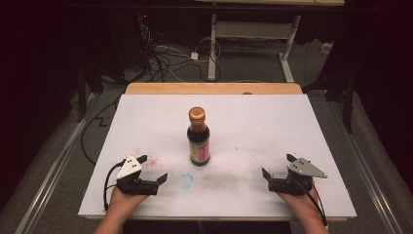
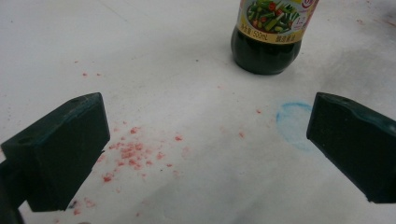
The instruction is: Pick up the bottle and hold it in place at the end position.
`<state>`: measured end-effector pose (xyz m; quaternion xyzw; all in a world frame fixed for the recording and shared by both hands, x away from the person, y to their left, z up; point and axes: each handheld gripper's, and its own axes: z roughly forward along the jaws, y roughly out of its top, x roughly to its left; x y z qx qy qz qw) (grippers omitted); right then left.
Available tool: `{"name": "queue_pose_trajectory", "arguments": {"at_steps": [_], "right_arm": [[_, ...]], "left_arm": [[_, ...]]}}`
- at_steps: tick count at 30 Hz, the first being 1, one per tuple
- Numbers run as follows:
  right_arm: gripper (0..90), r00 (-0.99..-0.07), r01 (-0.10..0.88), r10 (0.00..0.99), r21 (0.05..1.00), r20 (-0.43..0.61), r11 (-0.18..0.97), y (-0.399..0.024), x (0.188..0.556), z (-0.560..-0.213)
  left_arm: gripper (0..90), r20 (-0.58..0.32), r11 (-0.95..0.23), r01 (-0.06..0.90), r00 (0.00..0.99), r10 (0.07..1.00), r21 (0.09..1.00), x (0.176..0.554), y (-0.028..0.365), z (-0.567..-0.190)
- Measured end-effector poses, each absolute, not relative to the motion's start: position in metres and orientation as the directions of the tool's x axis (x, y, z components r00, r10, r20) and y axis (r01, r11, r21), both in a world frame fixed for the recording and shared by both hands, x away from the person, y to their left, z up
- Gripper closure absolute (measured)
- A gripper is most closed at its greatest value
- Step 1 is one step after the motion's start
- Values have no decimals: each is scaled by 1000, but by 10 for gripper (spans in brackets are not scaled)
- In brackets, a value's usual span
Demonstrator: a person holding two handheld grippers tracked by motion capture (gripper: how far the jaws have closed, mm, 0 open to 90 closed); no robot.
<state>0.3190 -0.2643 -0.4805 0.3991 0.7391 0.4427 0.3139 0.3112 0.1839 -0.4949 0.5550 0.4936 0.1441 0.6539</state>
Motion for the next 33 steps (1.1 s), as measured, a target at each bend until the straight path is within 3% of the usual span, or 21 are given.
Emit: {"name": "queue_pose_trajectory", "arguments": {"at_steps": [33], "right_arm": [[7, -494, 322, 864, 901, -102, 291, -265, 321, -481]], "left_arm": [[0, -494, 343, 368, 496, 714, 864, 308, 179, -486]]}}
